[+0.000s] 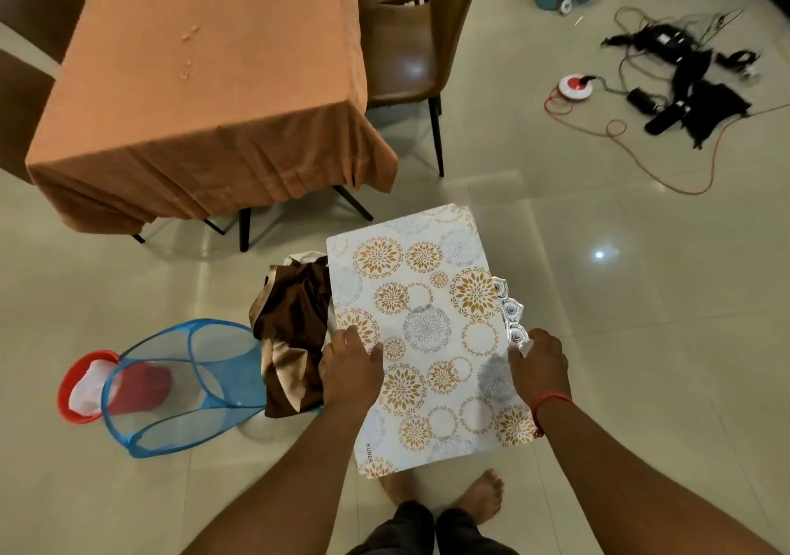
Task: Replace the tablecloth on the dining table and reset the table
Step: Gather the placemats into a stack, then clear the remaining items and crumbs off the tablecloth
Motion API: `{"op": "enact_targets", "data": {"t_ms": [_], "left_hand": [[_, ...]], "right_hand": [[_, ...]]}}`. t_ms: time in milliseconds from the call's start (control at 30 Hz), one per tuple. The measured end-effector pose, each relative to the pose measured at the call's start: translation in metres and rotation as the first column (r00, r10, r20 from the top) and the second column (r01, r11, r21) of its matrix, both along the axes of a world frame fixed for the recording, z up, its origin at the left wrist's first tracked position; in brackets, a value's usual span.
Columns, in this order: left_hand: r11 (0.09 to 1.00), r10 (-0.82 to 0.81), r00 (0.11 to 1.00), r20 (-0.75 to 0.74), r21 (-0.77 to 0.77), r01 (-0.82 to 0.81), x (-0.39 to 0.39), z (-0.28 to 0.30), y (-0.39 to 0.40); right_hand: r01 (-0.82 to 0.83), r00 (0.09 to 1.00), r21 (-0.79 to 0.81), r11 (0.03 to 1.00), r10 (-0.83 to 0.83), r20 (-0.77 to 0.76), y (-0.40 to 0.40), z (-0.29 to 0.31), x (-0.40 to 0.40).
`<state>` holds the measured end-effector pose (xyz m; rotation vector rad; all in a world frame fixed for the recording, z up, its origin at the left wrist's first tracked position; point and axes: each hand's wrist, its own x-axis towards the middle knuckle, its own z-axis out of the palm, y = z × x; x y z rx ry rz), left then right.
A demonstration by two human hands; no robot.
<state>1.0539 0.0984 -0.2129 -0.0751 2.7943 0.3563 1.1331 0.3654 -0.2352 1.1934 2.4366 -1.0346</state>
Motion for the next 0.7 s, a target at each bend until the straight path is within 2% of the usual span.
{"op": "enact_targets", "data": {"t_ms": [133, 233, 333, 533, 700], "left_hand": [[0.973, -0.228, 0.972, -0.063, -0.049, 0.225, -0.019, 0.024, 0.022], [0.929, -0.371, 0.923, -0.097, -0.049, 0.368, -0.035, 0.053, 0.051], [0.876, -0.482, 0.863, -0.155, -0.082, 0.475, -0.05, 0.087, 0.088], [0.845, -0.533, 0.812, -0.237, -0.197, 0.497, -0.068, 0.128, 0.183], [0.863, -0.503, 0.814, -0.292, -0.215, 0.457, -0.067, 0.145, 0.283]], "right_hand": [[-0.154, 0.986, 0.078, 0.985, 0.158, -0.047, 0.014, 0.038, -0.017], [-0.314, 0.944, 0.254, 0.915, 0.329, -0.018, 0.037, 0.068, -0.031], [-0.374, 0.913, 0.371, 0.85, 0.407, -0.01, 0.07, 0.101, -0.047], [-0.445, 0.865, 0.423, 0.79, 0.501, -0.025, 0.154, 0.149, -0.071], [-0.544, 0.774, 0.496, 0.676, 0.633, -0.013, 0.247, 0.185, -0.078]]}}
